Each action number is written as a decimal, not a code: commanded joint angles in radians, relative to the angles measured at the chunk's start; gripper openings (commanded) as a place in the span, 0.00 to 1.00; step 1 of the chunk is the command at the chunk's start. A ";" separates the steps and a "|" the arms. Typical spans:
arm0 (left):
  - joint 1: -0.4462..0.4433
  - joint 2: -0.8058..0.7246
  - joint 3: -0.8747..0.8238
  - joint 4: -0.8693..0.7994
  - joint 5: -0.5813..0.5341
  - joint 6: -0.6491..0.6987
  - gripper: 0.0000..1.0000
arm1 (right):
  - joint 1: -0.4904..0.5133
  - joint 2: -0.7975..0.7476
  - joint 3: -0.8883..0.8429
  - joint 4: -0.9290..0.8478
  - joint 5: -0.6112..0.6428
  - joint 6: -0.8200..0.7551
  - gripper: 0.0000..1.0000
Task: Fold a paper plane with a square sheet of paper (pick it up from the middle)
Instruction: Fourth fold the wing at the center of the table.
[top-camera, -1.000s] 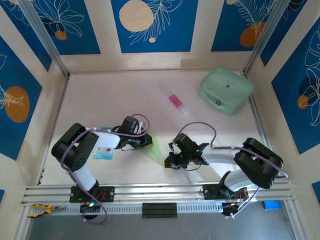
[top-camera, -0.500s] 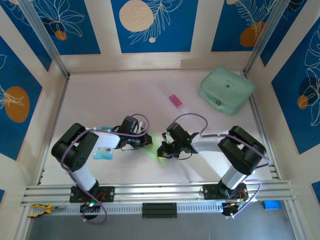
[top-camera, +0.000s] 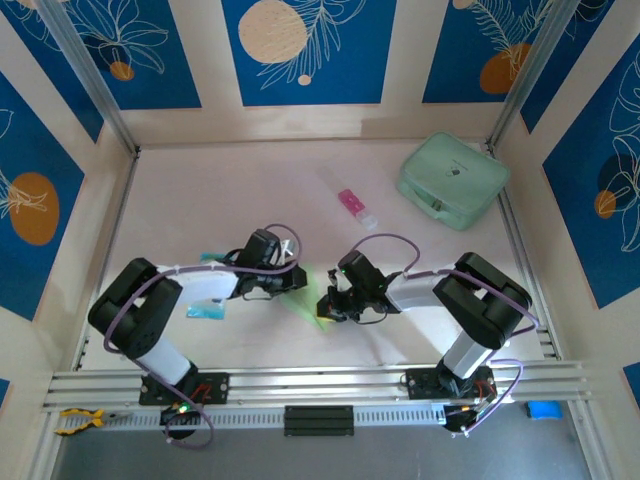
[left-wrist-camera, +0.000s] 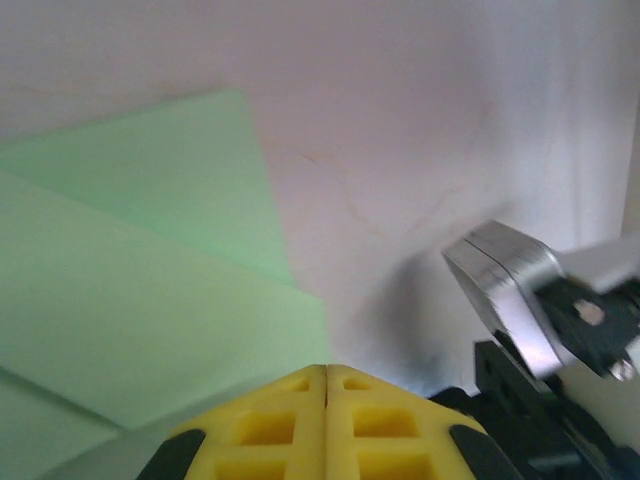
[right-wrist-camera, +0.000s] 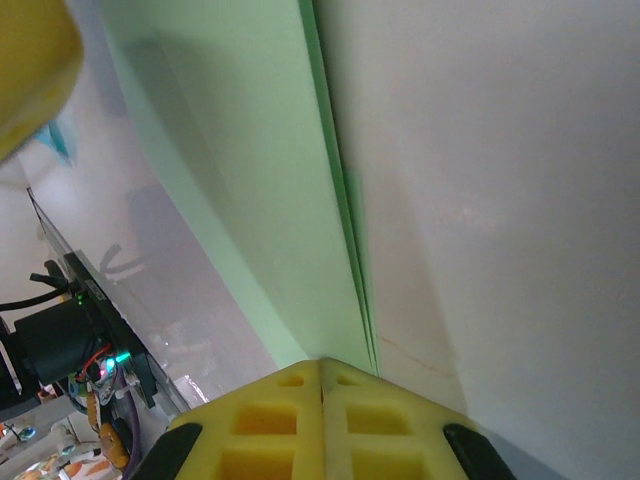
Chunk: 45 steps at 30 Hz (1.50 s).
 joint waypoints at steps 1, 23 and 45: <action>-0.047 -0.001 -0.033 0.018 0.004 -0.036 0.03 | 0.007 0.010 -0.045 -0.106 0.046 0.023 0.00; 0.113 0.103 -0.018 0.010 -0.045 0.017 0.04 | 0.010 -0.002 -0.071 -0.156 0.059 -0.004 0.00; 0.282 0.168 0.091 -0.100 -0.107 0.052 0.05 | -0.012 -0.040 -0.087 -0.181 0.042 -0.049 0.00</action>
